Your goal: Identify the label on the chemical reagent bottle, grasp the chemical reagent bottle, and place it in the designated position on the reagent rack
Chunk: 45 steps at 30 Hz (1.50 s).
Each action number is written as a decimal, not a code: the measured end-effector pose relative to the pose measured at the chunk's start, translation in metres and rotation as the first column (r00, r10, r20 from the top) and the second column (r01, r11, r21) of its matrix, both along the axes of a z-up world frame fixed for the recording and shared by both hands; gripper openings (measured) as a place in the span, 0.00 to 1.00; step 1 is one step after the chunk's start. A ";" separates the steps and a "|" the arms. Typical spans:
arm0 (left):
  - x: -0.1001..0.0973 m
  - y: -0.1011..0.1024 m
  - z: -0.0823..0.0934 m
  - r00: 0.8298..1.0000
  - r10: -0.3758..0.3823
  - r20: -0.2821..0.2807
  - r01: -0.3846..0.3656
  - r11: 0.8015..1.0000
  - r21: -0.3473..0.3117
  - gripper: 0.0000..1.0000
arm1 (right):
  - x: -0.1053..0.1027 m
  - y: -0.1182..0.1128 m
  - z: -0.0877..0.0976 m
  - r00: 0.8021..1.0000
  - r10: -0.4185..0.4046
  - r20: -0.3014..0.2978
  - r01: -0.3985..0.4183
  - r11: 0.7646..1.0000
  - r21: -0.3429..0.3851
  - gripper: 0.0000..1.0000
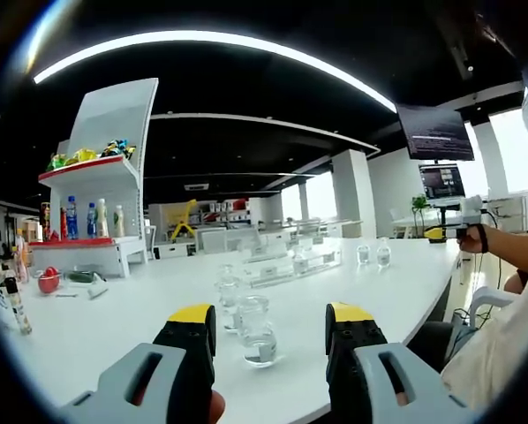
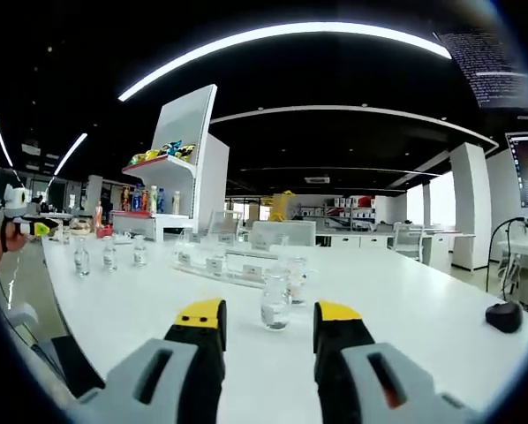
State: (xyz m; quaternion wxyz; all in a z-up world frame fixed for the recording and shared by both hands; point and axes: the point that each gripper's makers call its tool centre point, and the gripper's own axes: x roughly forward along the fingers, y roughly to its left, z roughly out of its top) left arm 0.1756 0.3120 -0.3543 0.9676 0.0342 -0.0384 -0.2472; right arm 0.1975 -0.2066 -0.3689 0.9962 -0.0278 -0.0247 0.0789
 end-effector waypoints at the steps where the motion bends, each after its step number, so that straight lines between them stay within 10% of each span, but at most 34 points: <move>1: 0.000 0.000 0.000 1.000 0.000 0.000 0.000 1.000 0.000 0.50 | 0.002 0.001 0.002 1.000 0.001 0.003 -0.001 1.000 -0.005 0.39; 45: 0.000 0.001 0.007 1.000 -0.009 0.014 0.010 1.000 -0.004 0.50 | 0.100 0.010 -0.010 0.993 -0.023 -0.112 0.019 0.999 -0.030 0.39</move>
